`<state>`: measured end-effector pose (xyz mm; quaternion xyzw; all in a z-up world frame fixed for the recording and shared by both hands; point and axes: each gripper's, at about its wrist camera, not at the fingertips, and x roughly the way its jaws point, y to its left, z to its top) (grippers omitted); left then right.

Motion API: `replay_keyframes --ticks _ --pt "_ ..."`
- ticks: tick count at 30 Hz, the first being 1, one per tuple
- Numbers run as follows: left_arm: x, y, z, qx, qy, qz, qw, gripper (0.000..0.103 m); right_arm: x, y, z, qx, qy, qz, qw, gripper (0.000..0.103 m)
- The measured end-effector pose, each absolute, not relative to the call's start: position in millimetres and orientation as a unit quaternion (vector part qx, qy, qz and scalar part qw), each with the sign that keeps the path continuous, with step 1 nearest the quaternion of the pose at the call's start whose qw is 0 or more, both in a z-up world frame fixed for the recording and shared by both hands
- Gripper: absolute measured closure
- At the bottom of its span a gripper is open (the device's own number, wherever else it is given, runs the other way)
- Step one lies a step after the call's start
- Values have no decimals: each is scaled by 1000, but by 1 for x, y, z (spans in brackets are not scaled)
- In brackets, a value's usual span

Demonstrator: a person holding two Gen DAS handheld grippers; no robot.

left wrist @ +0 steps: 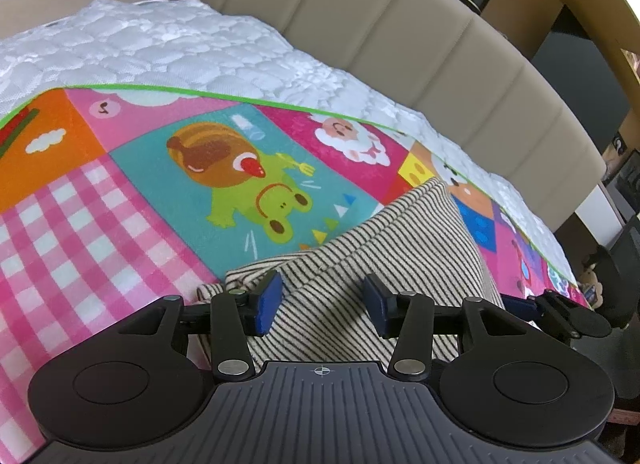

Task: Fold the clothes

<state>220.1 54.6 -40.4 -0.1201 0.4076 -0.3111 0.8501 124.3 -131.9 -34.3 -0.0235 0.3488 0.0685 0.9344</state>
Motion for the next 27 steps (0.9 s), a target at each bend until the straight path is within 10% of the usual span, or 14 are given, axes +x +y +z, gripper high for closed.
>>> replay_keyframes --ticks 16,24,27 --pt "219 54 -37 -111 402 -314 853 51 144 -146 -38 -71 335 -2 939 0" --pt "194 64 3 -102 346 -363 859 14 150 -174 -32 0 372 32 928 1" --pt "194 45 9 -73 343 -383 855 11 138 -184 -18 51 384 59 920 21"
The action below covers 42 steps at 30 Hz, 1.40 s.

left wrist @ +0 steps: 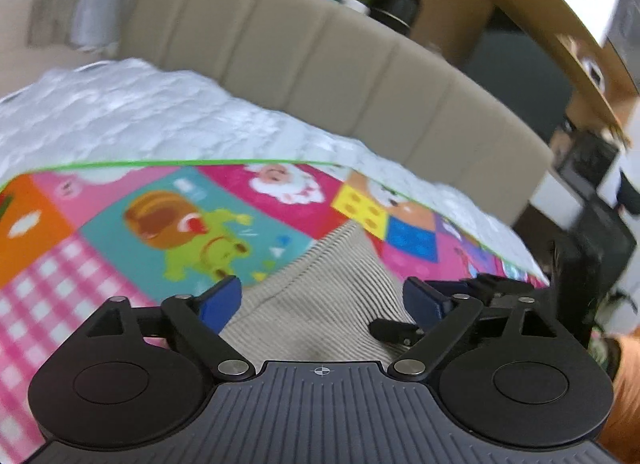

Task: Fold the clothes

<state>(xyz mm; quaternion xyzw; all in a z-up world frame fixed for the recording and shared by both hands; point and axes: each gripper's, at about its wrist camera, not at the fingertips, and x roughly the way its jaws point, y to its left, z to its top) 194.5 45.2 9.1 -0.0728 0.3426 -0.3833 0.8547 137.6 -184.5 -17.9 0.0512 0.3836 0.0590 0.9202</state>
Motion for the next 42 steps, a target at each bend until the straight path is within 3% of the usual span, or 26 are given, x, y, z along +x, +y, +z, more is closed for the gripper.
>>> replay_keyframes --ticks 1,6,15,19,23,30,37,42 --pt "197 36 8 -57 349 -383 853 11 131 -189 -12 71 387 70 917 26" --pt "221 8 -15 17 389 -350 852 14 101 -207 3 167 411 119 888 26" --pt "238 15 -29 8 415 -356 837 8 117 -198 -45 253 484 113 830 24" --pt "242 20 -35 -3 423 -361 831 8 124 -207 -48 276 464 130 832 33" --pt "245 29 -39 -21 442 -359 822 9 144 -215 -36 229 442 111 860 37" --pt "223 28 -45 -40 476 -377 793 9 199 -223 -27 165 425 108 883 37" --pt "187 4 -45 -104 495 -441 741 9 235 -171 -16 -97 359 136 918 37" --pt "168 0 -30 -96 482 -466 736 8 198 -165 9 -132 310 133 932 29"
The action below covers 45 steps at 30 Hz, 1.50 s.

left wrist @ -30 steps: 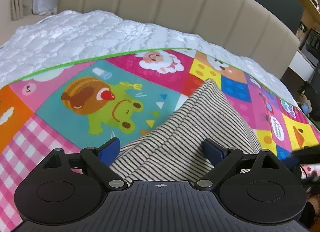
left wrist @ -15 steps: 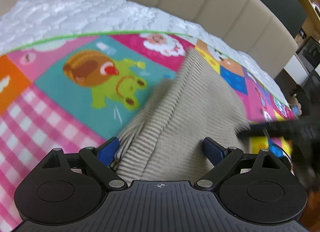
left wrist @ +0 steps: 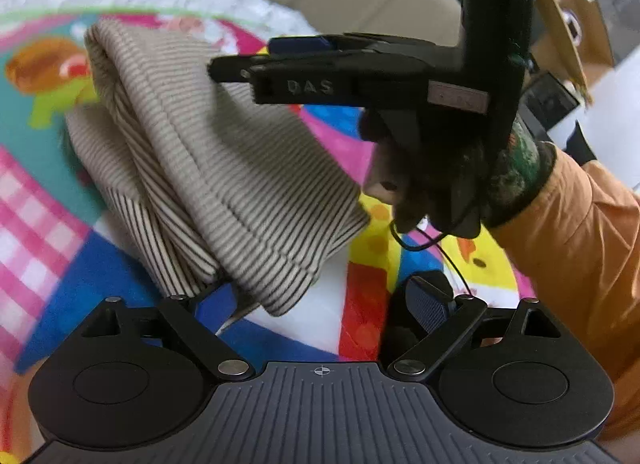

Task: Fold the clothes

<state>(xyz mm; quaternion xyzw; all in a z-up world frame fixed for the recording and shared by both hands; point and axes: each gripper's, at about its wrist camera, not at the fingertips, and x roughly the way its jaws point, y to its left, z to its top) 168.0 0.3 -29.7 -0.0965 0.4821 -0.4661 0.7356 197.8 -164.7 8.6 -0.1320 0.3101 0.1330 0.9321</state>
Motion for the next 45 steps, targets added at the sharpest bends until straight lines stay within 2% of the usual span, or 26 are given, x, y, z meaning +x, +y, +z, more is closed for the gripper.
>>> replay_keyframes --ticks 5,8,10,12,15,16,17,19,21,23,26,33,38,40,41,42,45 --pt "192 50 -23 -172 465 -374 784 8 138 -150 16 -133 262 136 946 28" --pt "207 83 -27 -229 470 -282 805 11 113 -125 5 -127 255 148 947 28" --pt "211 92 -33 -243 474 -232 814 18 110 -105 -9 -147 263 146 942 28" --pt "209 91 -37 -238 479 -217 817 31 115 -93 -26 -169 273 133 938 28" --pt "207 86 -40 -230 483 -206 819 44 121 -92 -41 -184 287 113 933 31" --pt "205 83 -40 -228 482 -211 819 46 120 -97 -40 -182 288 115 933 40" --pt "203 79 -39 -224 483 -221 817 50 118 -102 -37 -180 288 118 933 57" --pt "201 70 -42 -218 490 -252 806 58 115 -114 -28 -170 292 129 932 79" --pt "201 56 -50 -215 503 -281 788 65 113 -126 -9 -139 292 138 936 84" --pt "202 40 -58 -201 515 -299 778 69 111 -135 10 -88 290 162 939 85" --pt "205 29 -63 -181 521 -305 776 69 115 -141 26 -11 303 202 931 86" --pt "206 32 -65 -185 523 -308 773 70 143 -150 -6 88 353 194 911 85" --pt "208 35 -62 -193 525 -309 770 68 139 -147 -11 94 354 198 909 85" --pt "207 40 -58 -194 527 -297 772 64 137 -147 -13 98 353 197 909 85" --pt "206 43 -56 -195 528 -290 774 53 136 -145 -15 96 353 197 910 85" --pt "208 51 -53 -198 527 -273 780 46 135 -143 -16 93 353 197 910 85" --pt "217 81 -43 -214 495 -224 812 45 135 -133 -26 80 357 198 909 84"
